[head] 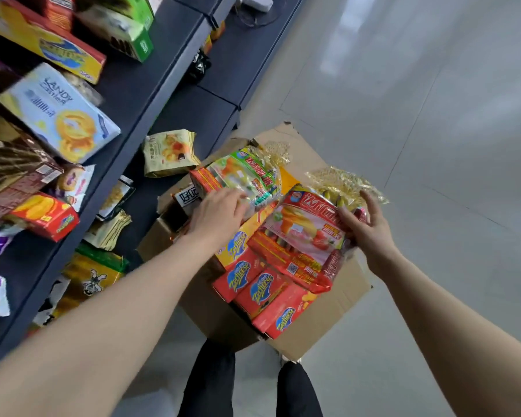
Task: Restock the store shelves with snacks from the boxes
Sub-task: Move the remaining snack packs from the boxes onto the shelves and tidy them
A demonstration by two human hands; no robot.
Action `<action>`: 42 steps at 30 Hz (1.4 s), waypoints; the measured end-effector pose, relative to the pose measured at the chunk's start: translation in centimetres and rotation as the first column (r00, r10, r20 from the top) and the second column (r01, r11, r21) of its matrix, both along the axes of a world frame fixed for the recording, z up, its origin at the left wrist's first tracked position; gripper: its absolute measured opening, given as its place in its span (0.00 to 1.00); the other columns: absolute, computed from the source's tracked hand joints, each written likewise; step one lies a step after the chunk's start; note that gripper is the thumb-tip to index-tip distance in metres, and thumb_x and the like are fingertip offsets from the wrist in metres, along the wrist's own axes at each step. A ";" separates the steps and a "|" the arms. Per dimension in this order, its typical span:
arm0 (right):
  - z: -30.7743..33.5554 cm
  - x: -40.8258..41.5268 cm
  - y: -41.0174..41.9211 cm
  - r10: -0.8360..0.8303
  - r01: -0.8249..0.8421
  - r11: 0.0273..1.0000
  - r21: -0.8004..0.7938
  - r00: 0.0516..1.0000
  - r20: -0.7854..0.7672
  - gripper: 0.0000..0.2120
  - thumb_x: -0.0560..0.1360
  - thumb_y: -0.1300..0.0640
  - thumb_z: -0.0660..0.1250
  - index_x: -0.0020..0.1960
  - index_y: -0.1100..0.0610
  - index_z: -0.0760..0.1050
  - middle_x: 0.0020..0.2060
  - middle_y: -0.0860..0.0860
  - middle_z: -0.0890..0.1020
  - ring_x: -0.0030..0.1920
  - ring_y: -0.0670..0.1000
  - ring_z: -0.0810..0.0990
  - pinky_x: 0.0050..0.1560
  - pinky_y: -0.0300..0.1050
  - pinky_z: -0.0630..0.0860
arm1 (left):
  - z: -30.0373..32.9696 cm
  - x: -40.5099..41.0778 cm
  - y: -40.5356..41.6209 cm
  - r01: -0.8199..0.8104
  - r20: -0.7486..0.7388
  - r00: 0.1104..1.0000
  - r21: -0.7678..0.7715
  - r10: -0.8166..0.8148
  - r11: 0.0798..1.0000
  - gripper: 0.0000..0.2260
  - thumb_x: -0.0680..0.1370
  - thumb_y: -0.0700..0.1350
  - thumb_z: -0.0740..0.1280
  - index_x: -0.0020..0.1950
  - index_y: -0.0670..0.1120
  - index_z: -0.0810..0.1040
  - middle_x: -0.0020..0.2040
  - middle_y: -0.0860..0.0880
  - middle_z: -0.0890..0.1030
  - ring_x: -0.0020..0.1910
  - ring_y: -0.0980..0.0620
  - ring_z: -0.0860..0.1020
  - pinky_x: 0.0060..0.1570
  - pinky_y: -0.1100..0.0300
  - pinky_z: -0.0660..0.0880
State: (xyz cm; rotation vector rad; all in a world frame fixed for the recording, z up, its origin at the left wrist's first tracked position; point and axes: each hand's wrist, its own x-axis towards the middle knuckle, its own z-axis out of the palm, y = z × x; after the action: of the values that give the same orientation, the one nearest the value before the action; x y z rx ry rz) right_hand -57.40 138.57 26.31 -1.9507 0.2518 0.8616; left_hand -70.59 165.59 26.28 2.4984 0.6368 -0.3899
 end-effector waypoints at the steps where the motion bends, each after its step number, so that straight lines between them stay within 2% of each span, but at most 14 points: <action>1: -1.0 0.4 0.1 0.012 -0.012 1.000 -0.008 1.000 0.002 0.33 0.60 0.29 0.77 0.61 0.22 0.66 0.73 0.53 0.67 0.65 0.57 0.77 0.58 0.59 0.80 | -0.6 1.1 1.5 0.013 -0.002 1.000 0.014 -0.013 1.000 0.15 0.83 0.51 0.58 0.69 0.50 0.73 0.66 0.49 0.75 0.67 0.47 0.70 0.64 0.51 0.68; 5: -3.2 0.6 2.4 0.073 -0.072 0.997 -0.033 0.996 0.051 0.32 0.67 0.32 0.75 0.67 0.30 0.67 0.69 0.53 0.71 0.65 0.55 0.77 0.62 0.58 0.78 | -4.2 4.7 6.9 0.063 -0.106 0.993 0.052 -0.057 0.997 0.22 0.82 0.54 0.62 0.74 0.50 0.67 0.70 0.46 0.70 0.70 0.44 0.66 0.67 0.48 0.67; 9: -4.9 0.4 3.3 0.002 -0.002 0.999 0.042 1.000 0.010 0.26 0.77 0.48 0.69 0.73 0.41 0.66 0.64 0.53 0.74 0.51 0.45 0.83 0.40 0.38 0.81 | -8.1 6.7 10.4 0.082 -0.273 0.960 0.055 -0.064 0.995 0.30 0.79 0.62 0.61 0.78 0.51 0.60 0.71 0.44 0.71 0.69 0.40 0.69 0.63 0.44 0.70; 13: -5.0 0.6 3.7 0.000 0.000 0.999 0.047 1.000 0.007 0.27 0.74 0.43 0.70 0.71 0.36 0.67 0.67 0.54 0.73 0.58 0.53 0.82 0.53 0.52 0.82 | -10.4 7.5 11.8 0.056 -0.383 0.921 -0.044 -0.069 0.997 0.34 0.78 0.67 0.58 0.79 0.52 0.57 0.71 0.43 0.72 0.67 0.37 0.73 0.63 0.44 0.72; 17: -4.9 0.5 4.4 0.020 -0.021 0.999 0.049 1.000 0.024 0.32 0.76 0.46 0.70 0.76 0.39 0.61 0.66 0.53 0.74 0.52 0.50 0.85 0.45 0.44 0.83 | -11.0 8.2 12.6 -0.020 -0.380 0.925 -0.138 -0.034 0.990 0.35 0.77 0.68 0.61 0.79 0.52 0.57 0.72 0.44 0.72 0.66 0.39 0.74 0.64 0.45 0.72; 19: -4.9 0.5 4.7 0.029 -0.029 0.999 0.012 0.998 0.052 0.34 0.75 0.44 0.72 0.76 0.37 0.60 0.64 0.51 0.77 0.51 0.50 0.86 0.52 0.51 0.83 | -10.4 8.3 13.0 0.009 -0.365 0.929 -0.143 -0.061 0.990 0.38 0.74 0.70 0.62 0.79 0.55 0.57 0.73 0.46 0.72 0.66 0.39 0.74 0.64 0.45 0.72; 22: -4.5 0.1 5.1 0.058 -0.050 0.996 -0.076 0.993 0.100 0.33 0.74 0.42 0.73 0.74 0.38 0.62 0.59 0.46 0.78 0.54 0.50 0.84 0.59 0.57 0.80 | -8.7 8.4 13.4 0.004 -0.330 0.942 -0.174 -0.063 0.985 0.39 0.71 0.71 0.66 0.78 0.60 0.57 0.74 0.49 0.70 0.68 0.40 0.72 0.66 0.46 0.71; 26: -3.0 -0.1 6.1 0.061 -0.038 0.985 -0.166 0.988 0.140 0.26 0.76 0.46 0.72 0.70 0.49 0.69 0.49 0.42 0.79 0.46 0.41 0.80 0.59 0.52 0.80 | -5.6 7.8 12.2 0.006 -0.325 0.944 -0.157 -0.058 0.988 0.38 0.66 0.73 0.65 0.73 0.71 0.53 0.68 0.46 0.74 0.57 0.40 0.78 0.59 0.47 0.75; 29: -1.1 0.0 6.2 0.071 -0.053 0.989 -0.139 0.990 0.125 0.22 0.78 0.51 0.71 0.68 0.54 0.71 0.44 0.44 0.78 0.38 0.36 0.75 0.40 0.28 0.77 | -2.9 6.5 9.8 -0.022 -0.296 0.955 -0.057 0.004 0.998 0.32 0.75 0.64 0.64 0.74 0.72 0.51 0.66 0.41 0.69 0.56 0.36 0.76 0.59 0.48 0.74; 31: 1.0 -0.3 6.3 0.118 -0.100 0.986 -0.133 0.984 0.137 0.20 0.79 0.53 0.70 0.68 0.55 0.70 0.49 0.49 0.77 0.37 0.36 0.73 0.29 0.23 0.69 | -0.4 5.0 7.9 -0.070 -0.215 0.974 0.018 0.072 0.997 0.30 0.79 0.59 0.63 0.75 0.72 0.51 0.64 0.40 0.67 0.57 0.35 0.75 0.59 0.46 0.71; 34: 4.3 -0.4 6.0 0.167 -0.152 0.983 -0.104 0.972 0.163 0.19 0.79 0.53 0.70 0.67 0.53 0.71 0.52 0.51 0.79 0.40 0.39 0.77 0.32 0.26 0.75 | 4.2 1.7 5.9 -0.218 -0.079 0.972 0.039 0.220 0.975 0.30 0.80 0.56 0.63 0.75 0.73 0.49 0.62 0.42 0.67 0.56 0.36 0.74 0.57 0.47 0.72; 37: 8.9 -0.8 5.3 0.218 -0.206 0.975 -0.078 0.954 0.204 0.16 0.75 0.43 0.71 0.60 0.40 0.71 0.51 0.48 0.82 0.46 0.49 0.83 0.47 0.52 0.84 | 9.4 -2.3 3.9 -0.374 0.026 0.927 0.007 0.374 0.927 0.31 0.80 0.56 0.64 0.73 0.75 0.48 0.63 0.41 0.67 0.56 0.37 0.76 0.60 0.49 0.72; 39: 12.6 -1.1 5.0 0.233 -0.230 0.972 -0.042 0.944 0.233 0.15 0.75 0.46 0.71 0.59 0.42 0.72 0.53 0.50 0.82 0.47 0.50 0.82 0.50 0.53 0.82 | 13.2 -5.2 2.5 -0.445 0.075 0.893 -0.006 0.445 0.895 0.32 0.80 0.55 0.64 0.72 0.77 0.47 0.65 0.40 0.66 0.59 0.37 0.75 0.63 0.44 0.72; 42: 18.1 -1.8 5.0 0.291 -0.303 0.953 -0.001 0.914 0.285 0.15 0.76 0.53 0.72 0.61 0.46 0.73 0.53 0.52 0.81 0.47 0.52 0.81 0.44 0.45 0.79 | 19.1 -9.8 0.6 -0.503 0.096 0.863 0.047 0.497 0.863 0.30 0.82 0.55 0.61 0.73 0.75 0.46 0.68 0.40 0.65 0.64 0.37 0.73 0.64 0.44 0.70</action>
State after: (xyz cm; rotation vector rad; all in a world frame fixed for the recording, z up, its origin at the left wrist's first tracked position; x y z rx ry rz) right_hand -59.22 143.61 44.43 -2.0728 -0.2372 0.7582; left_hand -80.43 166.16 45.34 2.2797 1.2437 -0.0685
